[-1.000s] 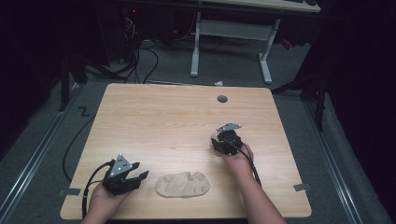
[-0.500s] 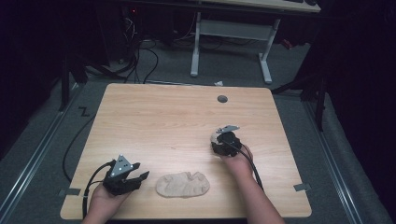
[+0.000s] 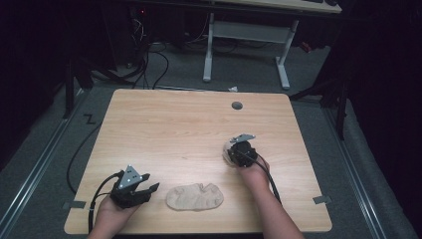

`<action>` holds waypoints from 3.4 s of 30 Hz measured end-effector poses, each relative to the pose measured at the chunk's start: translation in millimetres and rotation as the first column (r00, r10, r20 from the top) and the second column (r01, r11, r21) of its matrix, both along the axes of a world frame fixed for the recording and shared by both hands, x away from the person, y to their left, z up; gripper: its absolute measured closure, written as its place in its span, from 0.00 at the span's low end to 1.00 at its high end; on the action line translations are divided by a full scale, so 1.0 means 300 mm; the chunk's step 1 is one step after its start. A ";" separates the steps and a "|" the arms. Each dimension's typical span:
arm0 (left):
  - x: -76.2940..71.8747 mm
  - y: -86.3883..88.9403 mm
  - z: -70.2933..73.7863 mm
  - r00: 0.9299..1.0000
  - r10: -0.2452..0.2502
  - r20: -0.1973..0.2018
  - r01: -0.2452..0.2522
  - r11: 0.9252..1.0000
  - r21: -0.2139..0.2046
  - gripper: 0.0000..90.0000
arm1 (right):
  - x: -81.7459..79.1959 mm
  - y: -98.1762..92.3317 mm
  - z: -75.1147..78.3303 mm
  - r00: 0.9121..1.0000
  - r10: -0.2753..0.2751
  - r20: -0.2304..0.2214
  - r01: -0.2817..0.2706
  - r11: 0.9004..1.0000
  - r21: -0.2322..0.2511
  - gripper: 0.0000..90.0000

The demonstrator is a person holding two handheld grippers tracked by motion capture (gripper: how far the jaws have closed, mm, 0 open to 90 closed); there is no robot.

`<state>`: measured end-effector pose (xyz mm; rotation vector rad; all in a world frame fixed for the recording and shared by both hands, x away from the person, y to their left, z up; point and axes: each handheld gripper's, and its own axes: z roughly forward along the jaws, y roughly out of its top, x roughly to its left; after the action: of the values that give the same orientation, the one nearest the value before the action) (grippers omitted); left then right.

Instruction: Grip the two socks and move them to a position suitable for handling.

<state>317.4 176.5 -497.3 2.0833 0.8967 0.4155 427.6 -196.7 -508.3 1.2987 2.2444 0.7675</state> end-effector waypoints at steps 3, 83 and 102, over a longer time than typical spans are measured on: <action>-0.001 -0.002 0.000 1.000 -0.003 0.001 0.003 1.000 0.004 0.56 | -0.007 -0.006 0.017 1.000 -0.002 0.016 0.002 1.000 0.023 0.92; 0.020 -0.017 -0.022 1.000 0.011 -0.020 -0.011 1.000 0.010 0.55 | -0.155 -0.095 -0.041 0.999 -0.027 -0.017 0.028 0.996 0.081 0.93; 0.114 -0.120 -0.023 1.000 0.018 -0.023 -0.018 1.000 -0.025 0.54 | -0.202 0.078 -0.050 0.994 0.104 0.016 -0.105 0.993 0.061 0.90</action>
<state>351.8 140.4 -504.2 2.0621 0.9303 0.3890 366.8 -173.4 -523.4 1.2084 2.3105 0.8870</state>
